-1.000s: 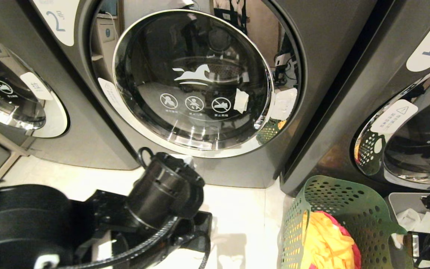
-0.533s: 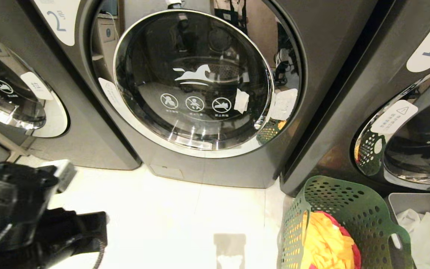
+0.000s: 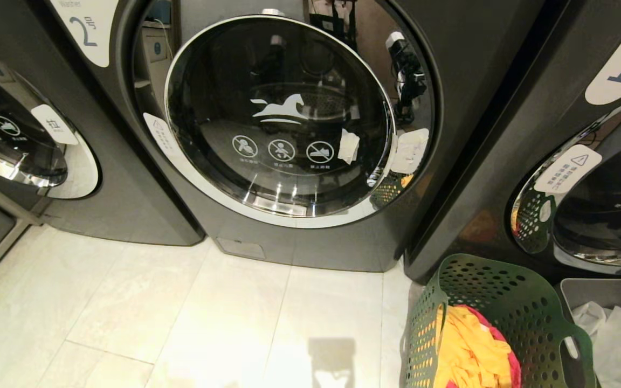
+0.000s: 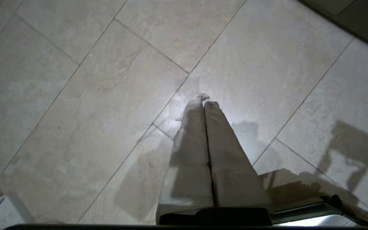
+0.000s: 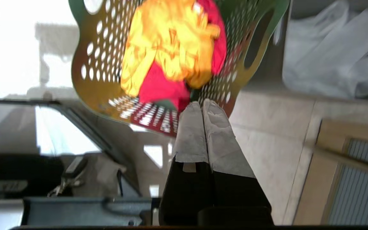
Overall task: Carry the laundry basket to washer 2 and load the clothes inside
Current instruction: Open the lid of the washing machine
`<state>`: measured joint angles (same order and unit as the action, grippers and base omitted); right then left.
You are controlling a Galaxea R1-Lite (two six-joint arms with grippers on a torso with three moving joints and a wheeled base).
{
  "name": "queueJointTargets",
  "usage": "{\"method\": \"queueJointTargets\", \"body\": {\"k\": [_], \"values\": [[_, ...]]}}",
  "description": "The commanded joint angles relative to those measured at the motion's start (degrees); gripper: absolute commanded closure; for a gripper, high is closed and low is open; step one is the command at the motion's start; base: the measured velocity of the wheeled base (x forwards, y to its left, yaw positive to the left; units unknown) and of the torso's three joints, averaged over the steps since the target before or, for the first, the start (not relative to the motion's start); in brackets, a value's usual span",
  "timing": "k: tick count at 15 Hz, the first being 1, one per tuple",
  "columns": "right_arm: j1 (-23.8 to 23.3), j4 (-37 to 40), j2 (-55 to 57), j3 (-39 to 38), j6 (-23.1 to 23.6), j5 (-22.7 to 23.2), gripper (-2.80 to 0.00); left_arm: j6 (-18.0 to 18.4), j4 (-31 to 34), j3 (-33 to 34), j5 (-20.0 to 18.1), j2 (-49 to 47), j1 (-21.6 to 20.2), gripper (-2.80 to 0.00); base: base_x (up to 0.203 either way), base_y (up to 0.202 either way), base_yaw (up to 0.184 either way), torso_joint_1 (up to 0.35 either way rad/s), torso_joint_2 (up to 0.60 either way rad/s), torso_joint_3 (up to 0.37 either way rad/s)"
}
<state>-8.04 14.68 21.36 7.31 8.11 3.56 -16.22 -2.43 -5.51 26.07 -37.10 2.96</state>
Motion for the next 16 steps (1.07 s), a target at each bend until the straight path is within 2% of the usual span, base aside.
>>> {"method": "queueJointTargets", "body": {"k": [1,4,6,8,10,11,13,14,16], "values": [[0.3,-1.0,-5.2,-1.8,1.2,0.3,0.00,5.1,-1.4,3.2,-5.8,17.5,-1.4,0.00,0.000,0.000,0.000,0.000,0.00,0.000],[0.8,-1.4,-3.8,-1.9,2.3,0.2,0.00,17.0,6.0,2.6,-21.0,33.4,-2.2,0.00,0.000,0.000,0.000,0.000,0.00,0.000],[0.8,-1.4,-4.3,-1.9,1.3,-0.2,0.00,23.3,13.5,1.2,-27.0,37.1,-2.8,0.00,0.000,0.000,0.000,0.000,0.00,0.000],[0.8,-1.7,-5.2,-2.2,1.1,0.1,0.00,20.2,13.8,1.2,-27.0,37.1,-2.9,0.00,0.000,0.000,0.000,0.000,0.00,0.000],[1.3,-2.9,-5.1,-2.7,0.7,-0.1,0.00,19.5,13.6,1.3,-26.0,37.1,-2.8,0.00,0.000,0.000,0.000,0.000,0.00,0.000],[3.5,-2.9,-5.2,-2.7,0.5,0.0,0.00,19.2,13.6,1.3,-25.8,37.1,-2.8,0.00,0.000,0.000,0.000,0.000,0.00,0.000],[11.8,-2.8,-5.5,-2.6,0.5,-0.4,0.00,19.2,13.6,1.3,-25.8,37.1,-2.8,0.00,0.000,0.000,0.000,0.000,0.00,0.000],[13.2,-2.8,-5.6,-2.6,0.1,-1.6,0.00,19.4,13.6,1.3,-25.9,37.1,-2.9,0.00,0.000,0.000,0.000,0.000,0.00,0.000],[10.5,-2.8,-8.3,-2.5,-1.7,-3.2,0.00,19.5,13.5,1.3,-25.9,37.1,-2.8,0.00,0.000,0.000,0.000,0.000,0.00,0.000]]}}
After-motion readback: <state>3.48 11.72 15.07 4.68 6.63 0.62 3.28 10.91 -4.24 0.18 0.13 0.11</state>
